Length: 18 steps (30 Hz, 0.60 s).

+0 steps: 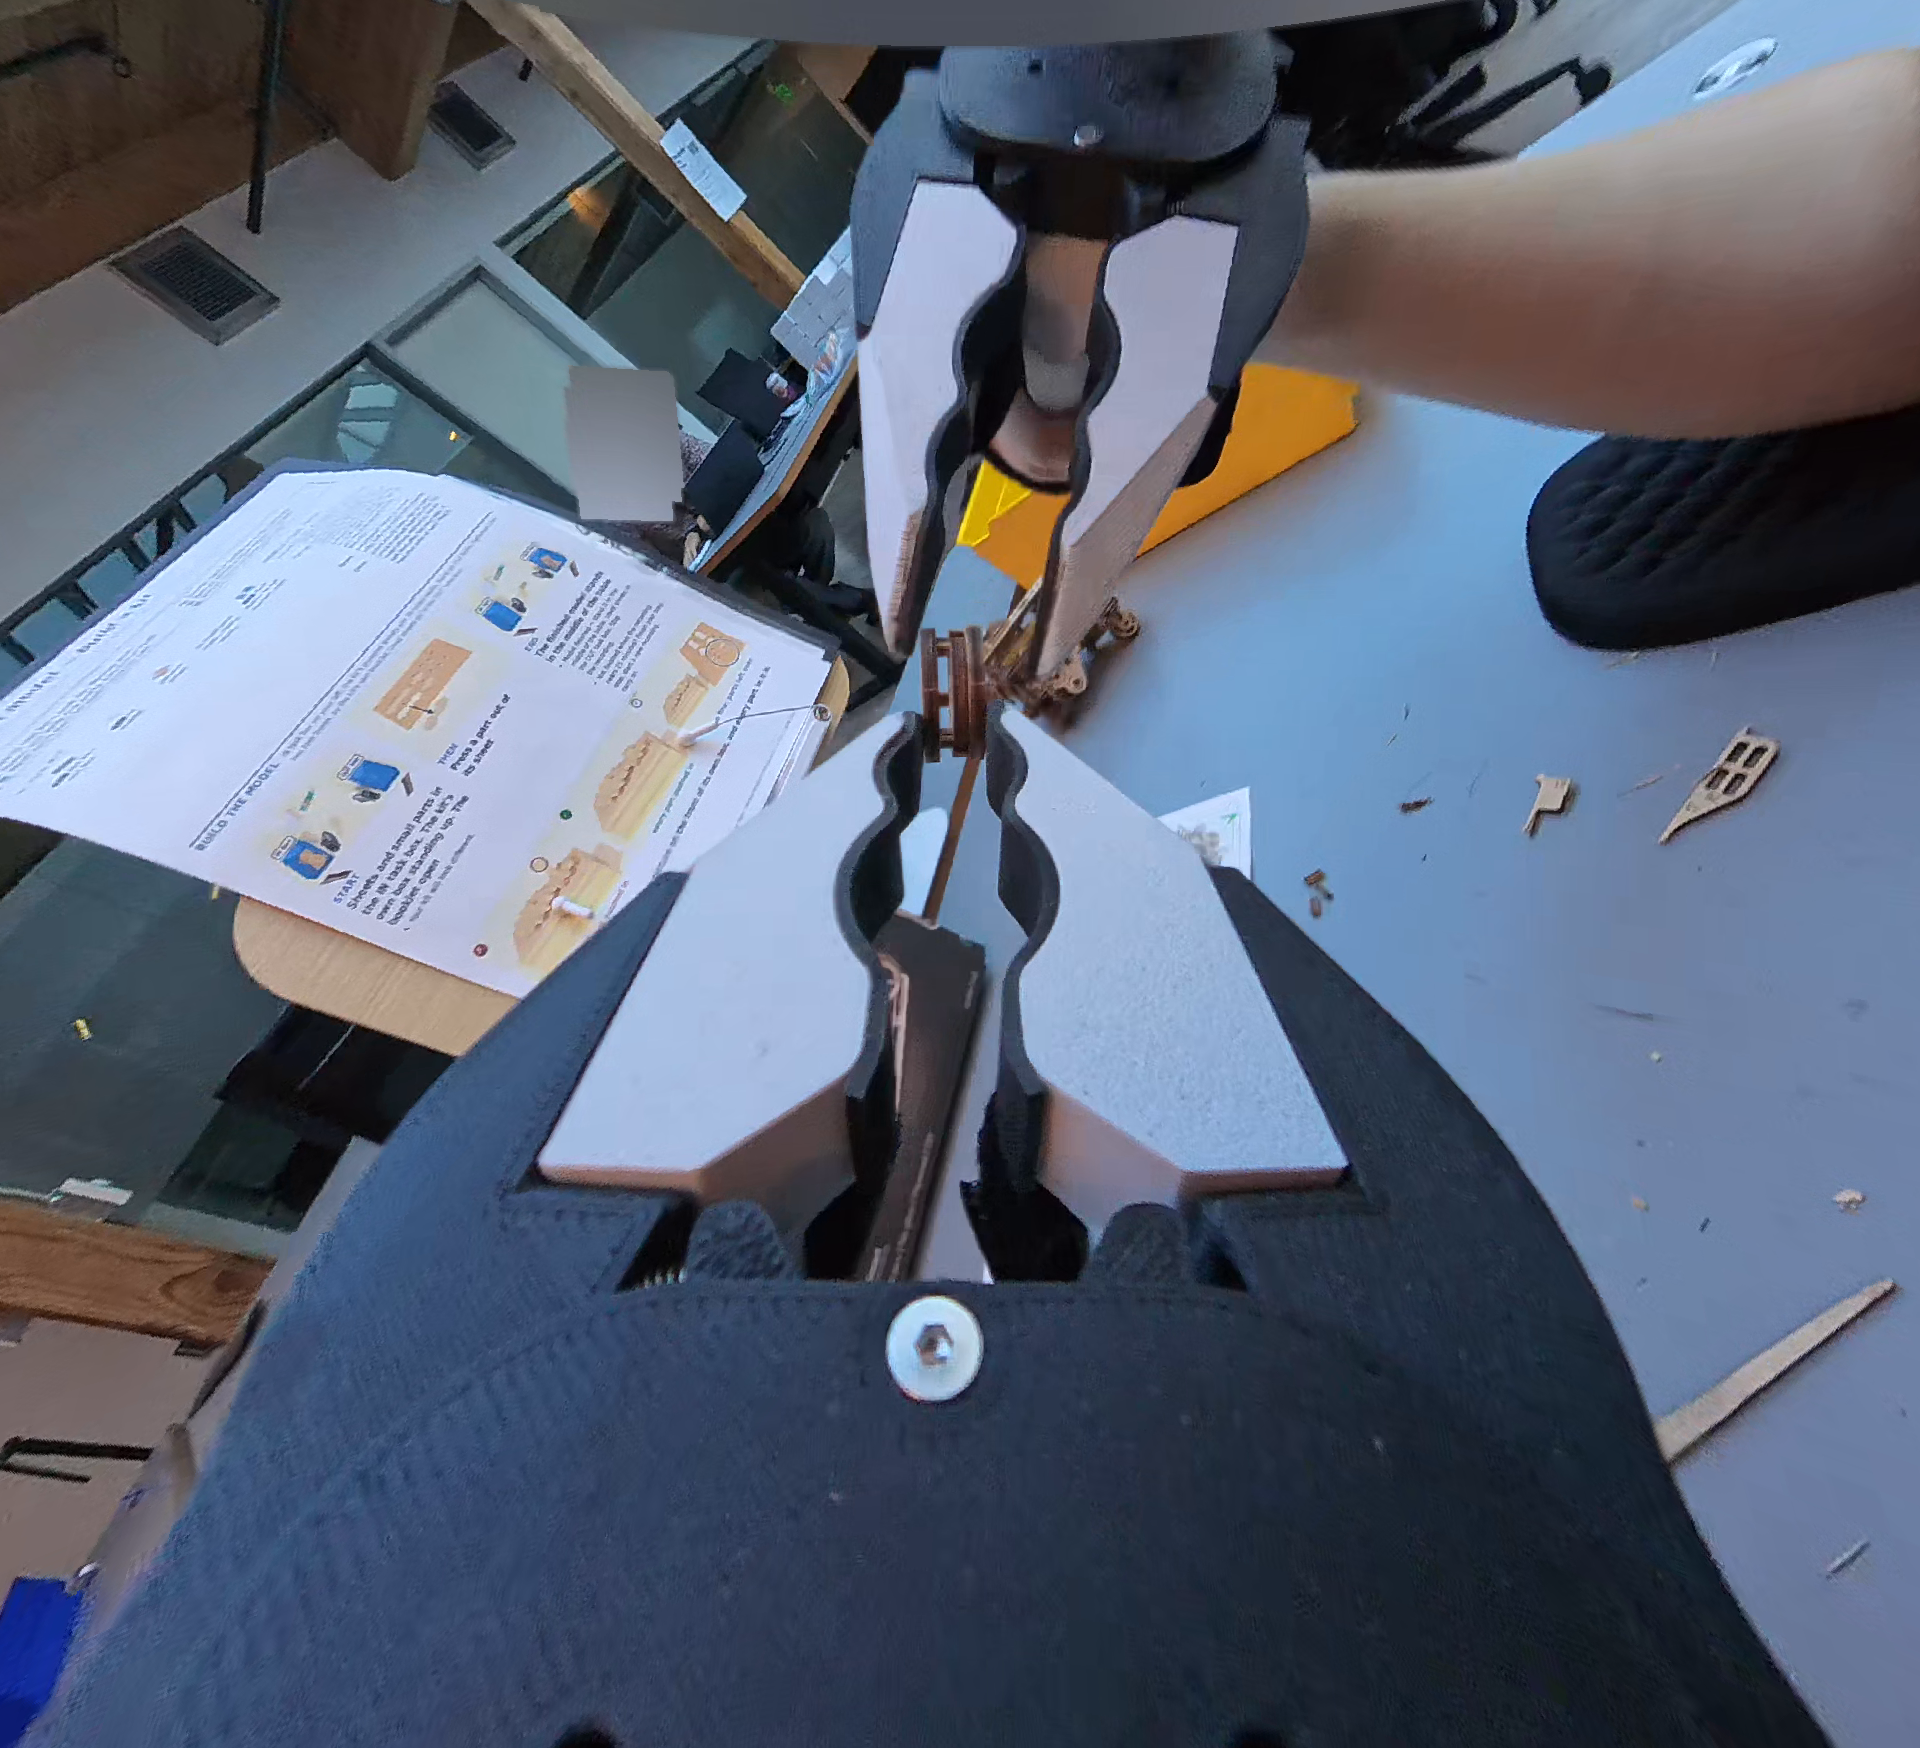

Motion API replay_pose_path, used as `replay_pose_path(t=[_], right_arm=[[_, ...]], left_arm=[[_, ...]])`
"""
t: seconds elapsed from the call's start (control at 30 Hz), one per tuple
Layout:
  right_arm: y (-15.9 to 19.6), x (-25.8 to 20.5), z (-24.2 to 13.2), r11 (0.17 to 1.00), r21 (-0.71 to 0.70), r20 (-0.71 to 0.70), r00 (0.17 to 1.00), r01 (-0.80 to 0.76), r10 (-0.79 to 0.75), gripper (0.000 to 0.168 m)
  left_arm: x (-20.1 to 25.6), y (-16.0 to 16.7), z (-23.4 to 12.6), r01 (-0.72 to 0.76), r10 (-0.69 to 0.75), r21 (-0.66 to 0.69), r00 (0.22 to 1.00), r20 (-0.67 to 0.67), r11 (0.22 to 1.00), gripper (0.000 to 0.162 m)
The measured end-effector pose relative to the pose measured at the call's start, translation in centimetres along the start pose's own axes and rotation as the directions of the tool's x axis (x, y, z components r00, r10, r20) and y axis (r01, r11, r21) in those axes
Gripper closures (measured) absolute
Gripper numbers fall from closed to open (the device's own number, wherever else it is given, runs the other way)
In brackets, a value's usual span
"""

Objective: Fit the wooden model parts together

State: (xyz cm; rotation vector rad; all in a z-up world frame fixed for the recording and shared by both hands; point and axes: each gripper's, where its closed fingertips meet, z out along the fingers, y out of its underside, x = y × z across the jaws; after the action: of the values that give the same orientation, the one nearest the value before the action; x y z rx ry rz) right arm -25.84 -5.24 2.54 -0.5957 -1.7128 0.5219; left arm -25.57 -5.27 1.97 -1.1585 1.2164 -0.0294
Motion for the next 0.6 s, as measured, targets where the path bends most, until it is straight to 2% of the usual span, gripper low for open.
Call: replay_pose_path(t=[0.2,0.3,0.43,0.6], right_arm=[[1.9,-1.2,1.2,0.966,-0.215,0.016,0.989,0.146,-0.146,0.144],[2.8,-1.3,1.5,0.950,-0.273,0.020,0.988,0.153,-0.154,0.155],[2.5,-1.2,1.5,0.961,-0.243,0.017,0.991,0.131,-0.131,0.158],[0.0,-0.8,0.7,0.999,-0.030,0.021,1.000,0.020,-0.019,0.158]], left_arm=[[0.8,1.6,0.7,-0.079,0.077,-0.125,0.997,-0.017,0.989,0.153],[1.4,2.2,1.0,-0.089,0.083,-0.157,0.996,-0.042,0.984,0.152],[1.2,2.0,0.9,-0.054,0.049,-0.140,0.998,-0.041,0.989,0.152],[0.6,0.6,0.2,0.071,-0.071,-0.006,0.996,-0.049,0.997,0.144]])
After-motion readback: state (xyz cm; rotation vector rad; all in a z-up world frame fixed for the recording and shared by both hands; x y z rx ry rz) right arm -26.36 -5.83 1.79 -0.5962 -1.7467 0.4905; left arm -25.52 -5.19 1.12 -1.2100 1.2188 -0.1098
